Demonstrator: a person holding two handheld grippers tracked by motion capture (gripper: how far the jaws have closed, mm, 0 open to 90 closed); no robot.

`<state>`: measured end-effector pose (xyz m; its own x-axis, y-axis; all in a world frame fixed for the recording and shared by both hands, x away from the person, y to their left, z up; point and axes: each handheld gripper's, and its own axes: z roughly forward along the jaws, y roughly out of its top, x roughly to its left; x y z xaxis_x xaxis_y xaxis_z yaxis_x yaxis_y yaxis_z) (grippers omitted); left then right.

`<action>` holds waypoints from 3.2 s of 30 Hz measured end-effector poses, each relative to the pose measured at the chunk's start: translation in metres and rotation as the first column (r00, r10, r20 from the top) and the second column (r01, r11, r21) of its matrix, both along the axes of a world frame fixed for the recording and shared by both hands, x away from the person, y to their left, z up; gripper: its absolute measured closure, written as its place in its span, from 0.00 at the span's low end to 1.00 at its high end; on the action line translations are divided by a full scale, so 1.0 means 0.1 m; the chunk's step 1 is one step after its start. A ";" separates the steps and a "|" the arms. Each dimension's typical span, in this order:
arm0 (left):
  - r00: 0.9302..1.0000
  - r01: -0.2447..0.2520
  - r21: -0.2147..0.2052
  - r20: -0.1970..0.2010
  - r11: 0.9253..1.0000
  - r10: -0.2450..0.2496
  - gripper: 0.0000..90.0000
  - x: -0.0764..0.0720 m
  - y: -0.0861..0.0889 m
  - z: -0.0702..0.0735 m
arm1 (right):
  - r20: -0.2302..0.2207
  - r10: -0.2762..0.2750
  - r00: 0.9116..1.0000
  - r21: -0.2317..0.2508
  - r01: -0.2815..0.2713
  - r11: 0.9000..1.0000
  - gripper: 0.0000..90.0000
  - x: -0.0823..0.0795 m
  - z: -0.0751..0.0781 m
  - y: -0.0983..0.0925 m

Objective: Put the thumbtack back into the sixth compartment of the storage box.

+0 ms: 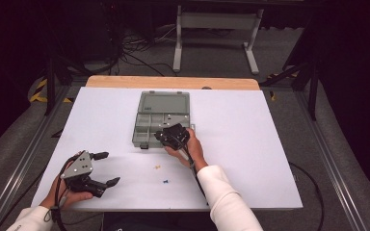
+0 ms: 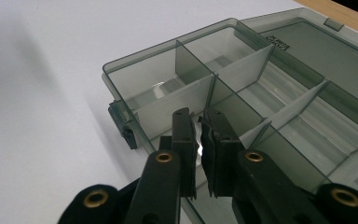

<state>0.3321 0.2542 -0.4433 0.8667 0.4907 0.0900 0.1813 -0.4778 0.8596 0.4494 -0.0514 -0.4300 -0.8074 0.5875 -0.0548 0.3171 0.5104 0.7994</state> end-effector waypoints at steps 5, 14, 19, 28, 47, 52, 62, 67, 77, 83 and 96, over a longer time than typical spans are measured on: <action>1.000 -0.001 -0.005 0.000 1.000 0.001 0.09 0.00 0.00 0.00 | 0.004 0.006 1.000 0.020 -0.006 1.000 0.90 -0.03 0.01 -0.03; 1.000 -0.006 -0.008 0.004 1.000 0.006 0.09 -0.01 0.00 0.01 | 0.062 0.044 0.997 0.038 -0.046 0.998 0.83 -0.18 0.11 -0.11; 1.000 -0.006 -0.010 0.002 1.000 0.006 0.08 0.00 0.01 0.01 | 0.081 0.057 0.995 0.054 -0.062 0.997 0.77 -0.28 0.14 -0.19; 1.000 -0.006 0.001 0.005 1.000 0.006 0.08 0.00 0.00 0.01 | 0.091 0.058 0.994 0.078 -0.066 0.995 0.61 -0.45 0.18 -0.35; 1.000 -0.012 0.000 0.009 1.000 0.012 0.07 -0.01 0.00 0.02 | 0.070 0.126 0.990 -0.005 -0.126 0.992 0.22 -0.67 0.08 -0.38; 1.000 -0.011 -0.004 0.008 1.000 0.011 0.07 -0.01 0.00 0.02 | 0.027 0.168 0.985 -0.029 -0.167 0.985 0.20 -0.67 -0.03 -0.32; 1.000 -0.007 0.008 0.008 1.000 0.007 0.06 0.00 -0.01 0.01 | -0.045 0.229 0.972 -0.084 -0.232 0.969 0.35 -0.66 -0.29 -0.10; 1.000 -0.004 0.010 0.002 1.000 0.004 0.06 0.00 -0.02 0.00 | -0.052 0.251 0.967 -0.089 -0.255 0.963 0.49 -0.64 -0.34 -0.05; 1.000 -0.001 0.016 0.000 1.000 0.001 0.06 0.00 -0.02 -0.01 | -0.091 0.304 0.948 -0.060 -0.310 0.949 0.85 -0.61 -0.33 -0.05; 1.000 -0.002 0.014 0.003 1.000 0.002 0.07 0.00 -0.02 0.00 | -0.100 0.308 0.946 -0.050 -0.314 0.948 0.93 -0.61 -0.33 -0.05; 1.000 -0.006 0.000 0.002 1.000 0.006 0.06 -0.01 -0.01 0.01 | -0.085 0.288 0.954 -0.039 -0.292 0.956 0.93 -0.62 -0.29 -0.10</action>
